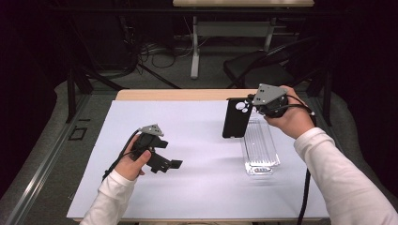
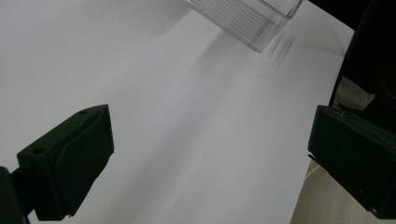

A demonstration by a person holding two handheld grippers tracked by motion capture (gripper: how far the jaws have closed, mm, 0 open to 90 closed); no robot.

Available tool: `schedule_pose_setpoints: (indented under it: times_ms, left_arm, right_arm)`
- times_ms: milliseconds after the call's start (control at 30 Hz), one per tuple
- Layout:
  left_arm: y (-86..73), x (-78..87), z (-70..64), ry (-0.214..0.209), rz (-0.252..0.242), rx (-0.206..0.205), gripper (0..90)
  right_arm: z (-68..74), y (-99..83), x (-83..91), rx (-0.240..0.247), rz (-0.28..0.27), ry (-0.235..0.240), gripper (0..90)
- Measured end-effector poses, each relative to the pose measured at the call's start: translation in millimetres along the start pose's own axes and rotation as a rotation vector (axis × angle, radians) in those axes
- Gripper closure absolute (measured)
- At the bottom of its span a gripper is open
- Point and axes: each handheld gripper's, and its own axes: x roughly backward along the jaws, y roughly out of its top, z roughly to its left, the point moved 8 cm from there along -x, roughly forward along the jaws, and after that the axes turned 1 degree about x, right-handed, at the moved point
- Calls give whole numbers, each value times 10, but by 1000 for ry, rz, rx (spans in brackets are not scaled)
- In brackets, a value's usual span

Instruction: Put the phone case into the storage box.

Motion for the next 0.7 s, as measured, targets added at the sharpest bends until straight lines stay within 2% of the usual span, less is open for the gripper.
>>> schedule_pose_setpoints:
  times_ms: [300, 700]
  left_arm:
    - [-4, 49, 44, 4, -14, 17, 4]
    - [-12, 50, 61, 7, -11, 21, 4]
  right_arm:
    - [-153, -191, -55, -5, 40, -17, 816]
    - [-275, -401, 5, -14, 84, -41, 817]
